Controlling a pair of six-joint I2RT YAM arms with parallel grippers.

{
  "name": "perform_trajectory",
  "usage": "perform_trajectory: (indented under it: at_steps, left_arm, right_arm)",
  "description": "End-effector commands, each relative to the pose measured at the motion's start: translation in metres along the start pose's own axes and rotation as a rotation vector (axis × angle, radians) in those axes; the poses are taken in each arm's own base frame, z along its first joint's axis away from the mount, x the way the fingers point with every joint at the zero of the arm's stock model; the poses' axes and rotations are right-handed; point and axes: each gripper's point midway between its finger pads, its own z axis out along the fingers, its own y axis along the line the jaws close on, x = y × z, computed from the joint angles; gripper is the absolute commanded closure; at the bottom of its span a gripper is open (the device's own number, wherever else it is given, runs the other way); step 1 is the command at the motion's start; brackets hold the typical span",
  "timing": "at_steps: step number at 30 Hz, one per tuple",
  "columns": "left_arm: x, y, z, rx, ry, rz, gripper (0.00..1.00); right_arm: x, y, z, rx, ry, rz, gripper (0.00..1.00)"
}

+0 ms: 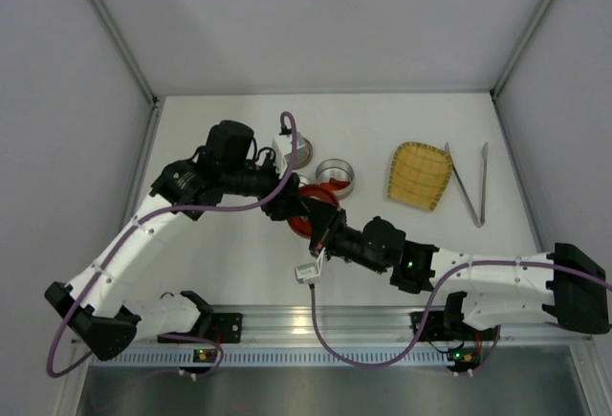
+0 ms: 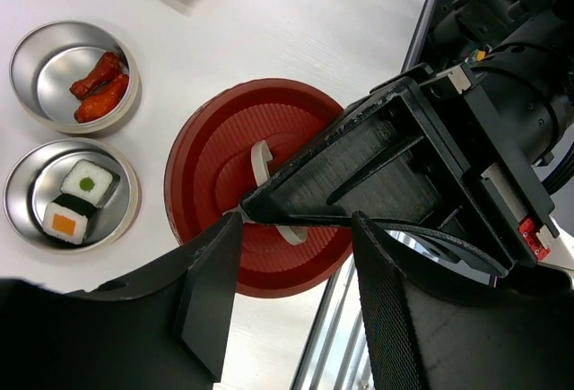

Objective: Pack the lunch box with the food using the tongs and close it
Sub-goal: Close the box lid on the packing box.

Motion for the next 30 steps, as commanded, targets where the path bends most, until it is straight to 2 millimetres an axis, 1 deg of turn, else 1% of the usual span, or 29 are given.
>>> perform_trajectory:
  at_steps: [1, 4, 7, 9, 15, 21, 26, 28, 30]
  left_arm:
    - [0.007, -0.009, -0.004, 0.023, 0.007, -0.011, 0.44]
    - [0.013, -0.009, -0.005, 0.022, 0.016, 0.0, 0.46]
    - [0.017, -0.014, -0.007, 0.039, 0.011, 0.008, 0.48]
    - [0.016, -0.016, -0.006, 0.051, 0.007, 0.006, 0.48]
    - [0.007, -0.013, -0.002, 0.049, -0.01, 0.005, 0.5]
    - [-0.007, -0.012, -0.001, 0.049, -0.036, 0.011, 0.53]
    - [-0.012, -0.011, 0.0, 0.041, -0.046, 0.018, 0.56]
    - [-0.011, -0.011, 0.003, 0.043, -0.04, 0.018, 0.6]
    - [-0.009, -0.011, 0.004, 0.047, -0.033, 0.015, 0.63]
  right_arm:
    - [0.003, -0.062, -0.005, 0.181, 0.018, 0.05, 1.0]
    - [0.005, -0.067, -0.007, 0.19, 0.021, 0.072, 1.0]
    - [0.006, -0.068, -0.009, 0.19, 0.023, 0.084, 1.0]
    - [0.006, -0.069, -0.011, 0.194, 0.024, 0.085, 1.0]
    - [0.005, -0.071, -0.006, 0.191, 0.028, 0.083, 1.0]
    - [-0.002, -0.069, -0.002, 0.178, 0.016, 0.073, 1.0]
    - [-0.005, -0.069, 0.002, 0.173, 0.01, 0.08, 1.0]
    - [-0.005, -0.069, 0.003, 0.172, 0.011, 0.083, 1.0]
    - [-0.004, -0.073, 0.004, 0.178, 0.016, 0.101, 1.0]
